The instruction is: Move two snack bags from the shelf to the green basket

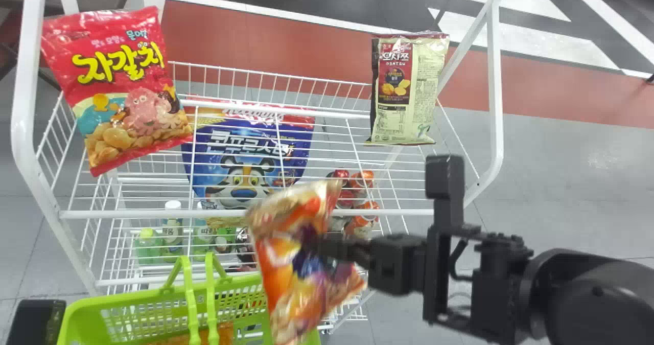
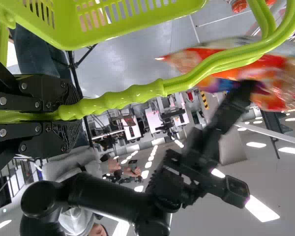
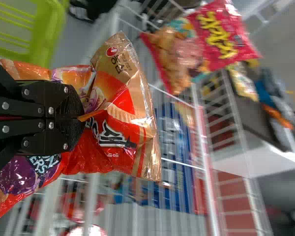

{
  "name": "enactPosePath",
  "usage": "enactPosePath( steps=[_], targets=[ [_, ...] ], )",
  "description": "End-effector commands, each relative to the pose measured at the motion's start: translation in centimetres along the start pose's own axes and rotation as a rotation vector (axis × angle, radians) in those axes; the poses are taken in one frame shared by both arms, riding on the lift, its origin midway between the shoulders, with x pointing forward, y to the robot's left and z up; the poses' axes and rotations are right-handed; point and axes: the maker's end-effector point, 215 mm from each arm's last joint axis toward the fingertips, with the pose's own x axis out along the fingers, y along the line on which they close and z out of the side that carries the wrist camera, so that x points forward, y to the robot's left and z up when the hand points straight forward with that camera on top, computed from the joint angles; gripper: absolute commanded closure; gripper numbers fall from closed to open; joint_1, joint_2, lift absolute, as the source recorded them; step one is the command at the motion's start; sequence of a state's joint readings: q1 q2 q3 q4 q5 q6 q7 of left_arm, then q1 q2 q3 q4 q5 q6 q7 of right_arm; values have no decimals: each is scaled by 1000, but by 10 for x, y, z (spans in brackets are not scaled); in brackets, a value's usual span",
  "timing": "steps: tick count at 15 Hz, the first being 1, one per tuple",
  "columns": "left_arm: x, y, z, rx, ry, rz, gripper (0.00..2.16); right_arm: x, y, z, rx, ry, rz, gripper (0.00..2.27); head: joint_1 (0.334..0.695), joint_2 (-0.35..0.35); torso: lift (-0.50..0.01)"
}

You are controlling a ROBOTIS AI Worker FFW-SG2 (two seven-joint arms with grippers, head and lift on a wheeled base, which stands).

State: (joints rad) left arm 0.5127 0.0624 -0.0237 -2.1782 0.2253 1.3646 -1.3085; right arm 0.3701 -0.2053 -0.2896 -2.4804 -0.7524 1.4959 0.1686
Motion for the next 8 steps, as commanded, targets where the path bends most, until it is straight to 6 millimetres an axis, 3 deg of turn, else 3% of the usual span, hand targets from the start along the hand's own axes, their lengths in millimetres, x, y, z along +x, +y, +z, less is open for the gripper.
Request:
enactPosePath(
  steps=[1, 8],
  targets=[
    [0, -1, 0, 0, 1, -2, 2111, 1, 22, -31, 19, 88, 63, 2186, 695, -350, -18],
    [1, -2, 1, 5, 0, -9, 2111, 43, 60, -127, 96, 319, 172, 2186, 695, -321, -18]
  ],
)
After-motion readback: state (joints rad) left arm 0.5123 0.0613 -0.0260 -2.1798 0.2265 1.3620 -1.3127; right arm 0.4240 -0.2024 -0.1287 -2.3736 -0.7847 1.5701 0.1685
